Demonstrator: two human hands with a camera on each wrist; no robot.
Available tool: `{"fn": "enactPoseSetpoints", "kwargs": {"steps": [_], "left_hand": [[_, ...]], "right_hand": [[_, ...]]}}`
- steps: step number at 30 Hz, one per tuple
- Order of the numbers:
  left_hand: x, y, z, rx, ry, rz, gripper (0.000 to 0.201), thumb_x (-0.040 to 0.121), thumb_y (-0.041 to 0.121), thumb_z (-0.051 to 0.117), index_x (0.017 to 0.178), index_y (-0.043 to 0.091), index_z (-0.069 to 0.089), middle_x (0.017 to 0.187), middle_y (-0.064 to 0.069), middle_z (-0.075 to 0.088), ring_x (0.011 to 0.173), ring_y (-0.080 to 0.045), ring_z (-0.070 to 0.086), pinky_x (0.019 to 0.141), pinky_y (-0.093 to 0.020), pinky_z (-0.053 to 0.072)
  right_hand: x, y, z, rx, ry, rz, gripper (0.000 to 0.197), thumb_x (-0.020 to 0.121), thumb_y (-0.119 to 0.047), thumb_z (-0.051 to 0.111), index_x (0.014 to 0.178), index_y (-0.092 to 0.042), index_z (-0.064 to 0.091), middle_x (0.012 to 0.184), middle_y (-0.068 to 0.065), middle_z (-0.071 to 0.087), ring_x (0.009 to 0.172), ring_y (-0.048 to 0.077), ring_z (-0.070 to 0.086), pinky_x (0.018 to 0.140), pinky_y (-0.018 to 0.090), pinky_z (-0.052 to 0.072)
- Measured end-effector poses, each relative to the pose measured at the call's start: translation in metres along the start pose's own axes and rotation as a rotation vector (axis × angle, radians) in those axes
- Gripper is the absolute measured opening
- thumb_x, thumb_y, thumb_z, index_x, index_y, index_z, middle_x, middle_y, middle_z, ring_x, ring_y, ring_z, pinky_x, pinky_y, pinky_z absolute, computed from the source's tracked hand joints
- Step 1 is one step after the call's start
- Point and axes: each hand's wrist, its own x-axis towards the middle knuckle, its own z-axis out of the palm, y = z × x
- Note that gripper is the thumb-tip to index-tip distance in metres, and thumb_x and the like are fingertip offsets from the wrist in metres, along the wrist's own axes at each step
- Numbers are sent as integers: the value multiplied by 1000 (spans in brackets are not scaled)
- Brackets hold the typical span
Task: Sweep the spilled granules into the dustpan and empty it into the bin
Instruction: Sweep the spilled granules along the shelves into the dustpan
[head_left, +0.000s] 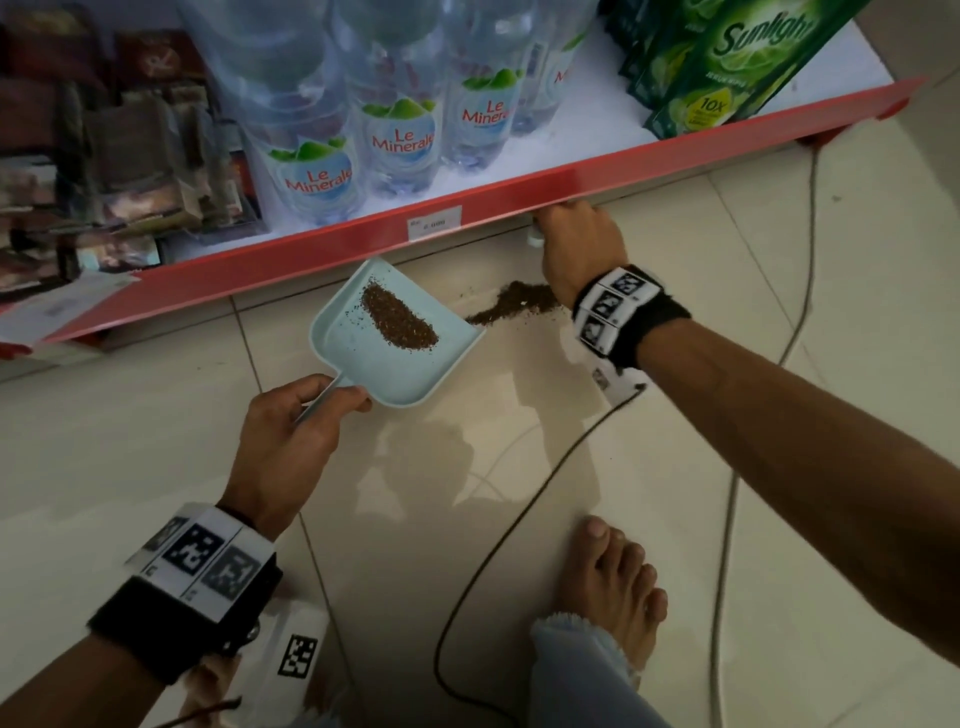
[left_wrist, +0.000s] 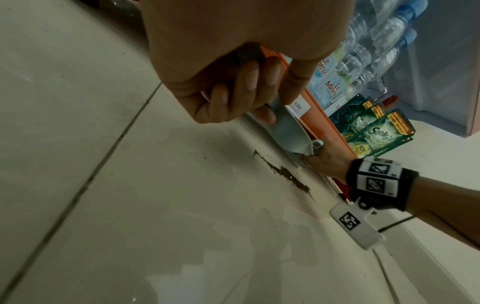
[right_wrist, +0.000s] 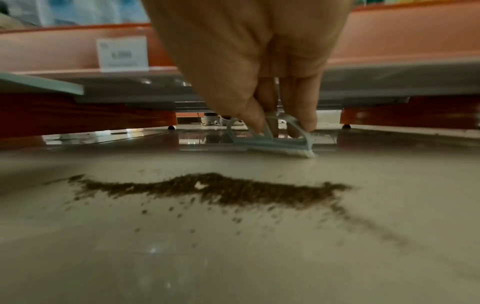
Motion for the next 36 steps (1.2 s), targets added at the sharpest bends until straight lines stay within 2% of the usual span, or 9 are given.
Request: {"fn": "enactPoseSetpoints", "kwargs": {"steps": [3, 7, 11, 14, 17, 23, 29, 32, 36], "left_hand": [[-4, -5, -2, 16, -3, 0, 20, 87, 31, 65, 73, 18, 72, 47, 10, 34, 43, -7, 32, 52, -25, 28], [-11, -15, -9, 18, 23, -21, 20, 87, 31, 66, 73, 19, 72, 46, 10, 35, 44, -7, 33, 52, -25, 28], [-14, -17, -14, 2, 49, -29, 21, 83, 35, 66, 71, 19, 72, 47, 8, 36, 45, -8, 34, 53, -26, 29], [-15, -22, -15, -3, 48, -35, 20, 86, 31, 67, 71, 19, 72, 48, 8, 36, 45, -7, 33, 53, -26, 29], [-18, -28, -12, 4, 48, -27, 21, 91, 23, 65, 71, 19, 72, 47, 10, 35, 44, -7, 32, 53, -26, 28], [-26, -37, -26, -60, 65, 11, 27, 75, 45, 64, 75, 20, 74, 47, 11, 34, 45, -8, 30, 45, -18, 27], [-29, -40, -36, -78, 119, -43, 27, 72, 44, 64, 71, 19, 73, 46, 10, 35, 45, -8, 31, 49, -22, 27], [-25, -36, -30, -76, 104, -39, 25, 72, 44, 63, 71, 21, 73, 44, 11, 40, 44, -5, 34, 52, -25, 27], [-19, -29, -20, -65, 51, 6, 20, 78, 36, 62, 71, 20, 72, 44, 11, 41, 45, -3, 36, 51, -23, 29]], "right_hand": [[8, -17, 11, 99, -64, -42, 35, 95, -5, 44, 123, -12, 65, 117, 17, 67, 105, 37, 63, 89, 40, 49], [-2, -25, 6, 242, -209, -446, 49, 89, 4, 51, 131, -17, 61, 131, 7, 64, 116, 24, 63, 102, 39, 49], [-13, 0, -21, 231, -349, -641, 46, 77, 0, 56, 119, -10, 69, 120, 10, 70, 106, 29, 67, 92, 40, 52], [-6, 13, -34, 275, -299, -613, 35, 88, -22, 47, 110, -13, 73, 99, 8, 75, 82, 29, 69, 73, 41, 55], [-1, -5, -32, 338, -189, -545, 29, 93, -7, 55, 116, -14, 71, 92, 10, 75, 72, 25, 66, 69, 35, 54], [-6, -59, -10, 378, -260, -657, 43, 81, 4, 58, 122, -9, 68, 124, 10, 68, 112, 28, 64, 94, 40, 50], [-21, 6, -15, 318, -327, -861, 37, 88, -13, 49, 112, 6, 69, 121, 23, 65, 121, 45, 56, 104, 52, 45], [-24, 43, -26, 245, -354, -796, 42, 76, 16, 60, 116, 4, 68, 126, 21, 63, 128, 44, 51, 107, 52, 42], [-23, 57, -39, 291, -187, -686, 36, 81, 3, 61, 116, -2, 70, 122, 16, 68, 122, 37, 58, 99, 49, 50]]}}
